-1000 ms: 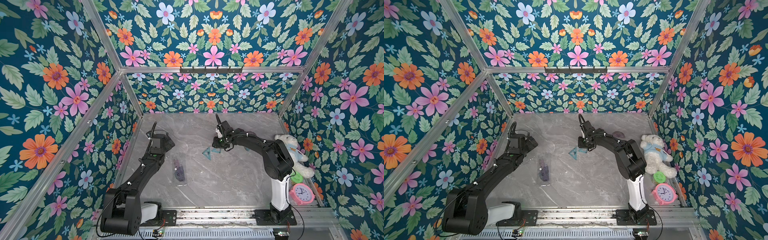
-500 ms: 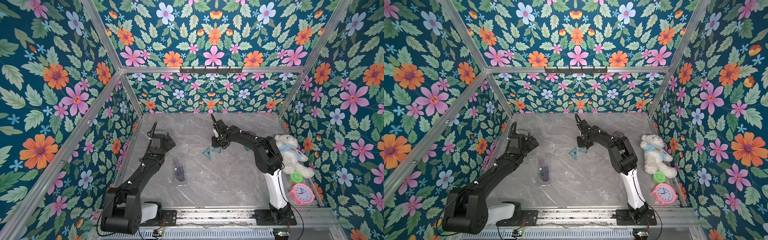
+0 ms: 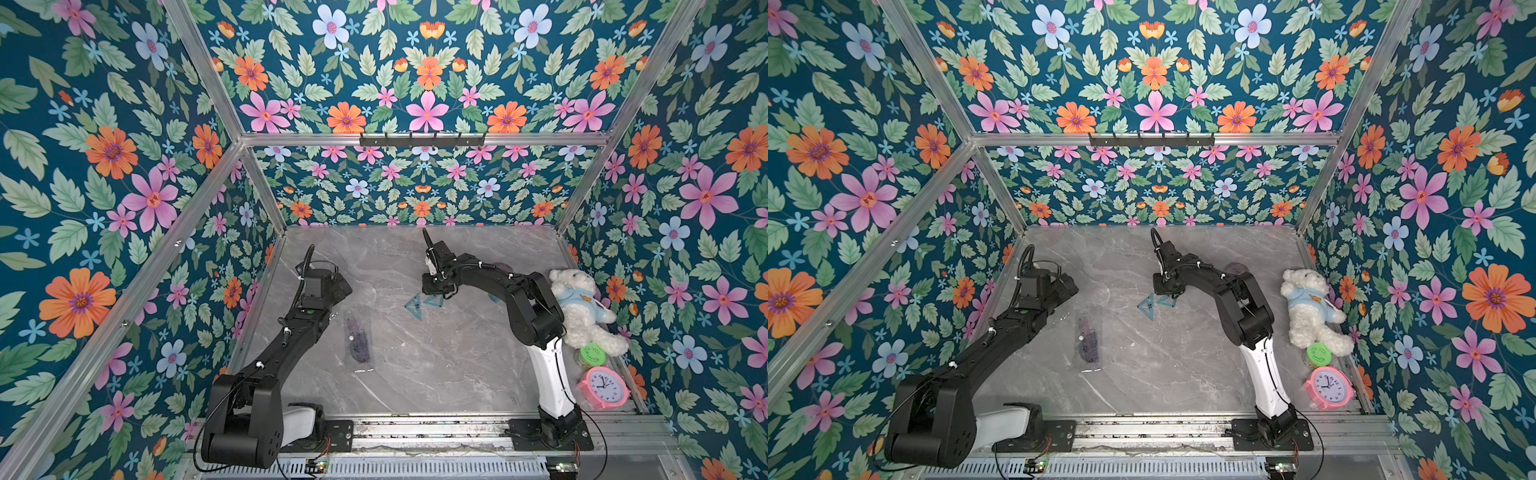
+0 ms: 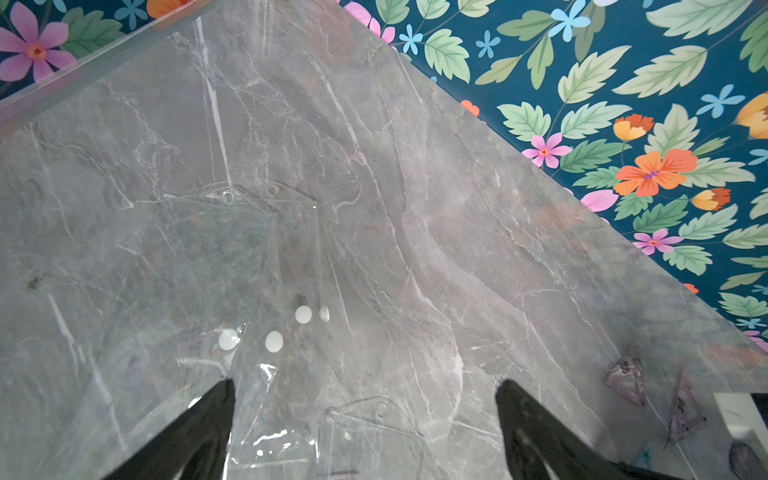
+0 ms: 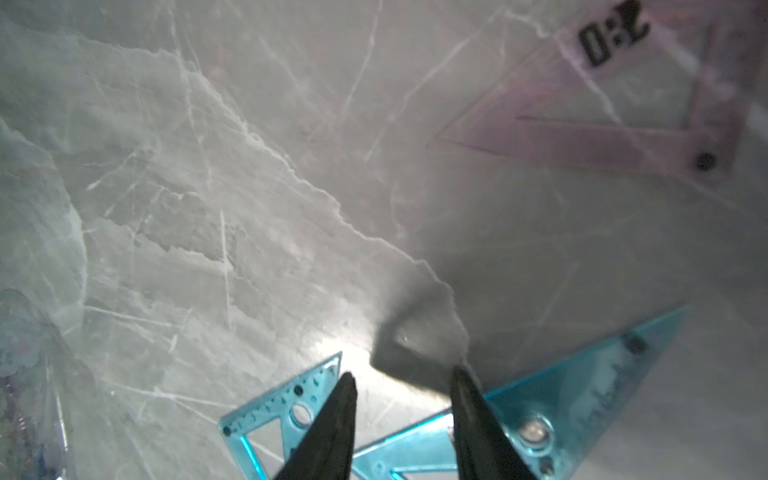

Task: Open the ruler set and take out the ruler
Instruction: Adjust the ruler at the center of the board.

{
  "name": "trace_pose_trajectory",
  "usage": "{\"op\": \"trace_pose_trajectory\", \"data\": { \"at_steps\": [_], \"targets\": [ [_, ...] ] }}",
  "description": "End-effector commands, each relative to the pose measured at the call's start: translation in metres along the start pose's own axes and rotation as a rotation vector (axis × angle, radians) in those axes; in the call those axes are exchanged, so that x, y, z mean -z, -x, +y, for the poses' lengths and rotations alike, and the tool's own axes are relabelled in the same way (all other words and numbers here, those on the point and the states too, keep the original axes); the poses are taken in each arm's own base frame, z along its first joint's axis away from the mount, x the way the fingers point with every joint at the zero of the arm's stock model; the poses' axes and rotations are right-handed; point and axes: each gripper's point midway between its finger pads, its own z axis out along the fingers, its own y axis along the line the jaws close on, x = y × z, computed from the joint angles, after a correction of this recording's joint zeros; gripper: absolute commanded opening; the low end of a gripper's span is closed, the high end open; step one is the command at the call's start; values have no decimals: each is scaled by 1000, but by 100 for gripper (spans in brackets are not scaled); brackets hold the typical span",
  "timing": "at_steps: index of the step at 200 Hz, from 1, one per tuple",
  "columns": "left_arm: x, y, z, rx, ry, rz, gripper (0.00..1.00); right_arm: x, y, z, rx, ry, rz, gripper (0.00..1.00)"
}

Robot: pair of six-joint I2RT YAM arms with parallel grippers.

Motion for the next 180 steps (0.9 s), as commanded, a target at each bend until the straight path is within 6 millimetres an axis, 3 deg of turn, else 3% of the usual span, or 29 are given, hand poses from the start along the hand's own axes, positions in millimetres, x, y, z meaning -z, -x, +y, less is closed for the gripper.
{"op": "trace_pose_trajectory", "data": {
  "at_steps": [1, 59, 93, 121, 144, 180],
  "targets": [
    [0, 5, -3, 5, -11, -19, 99, 4, -19, -18, -40, -57, 41, 40],
    [-1, 3, -5, 10, -22, -11, 99, 13, -37, -58, -109, -89, 49, 40],
    [0, 3, -3, 6, -17, -12, 99, 22, -36, -74, -112, -108, 38, 40],
    [0, 3, -4, 7, -20, -11, 99, 34, -26, -65, -47, -81, 7, 44],
    [1, 3, -4, 7, -21, -11, 99, 45, -22, -47, 61, -89, -22, 55],
    [1, 2, -3, 6, -21, -12, 99, 49, -35, -24, 262, -174, -6, 71]
  ]
}}
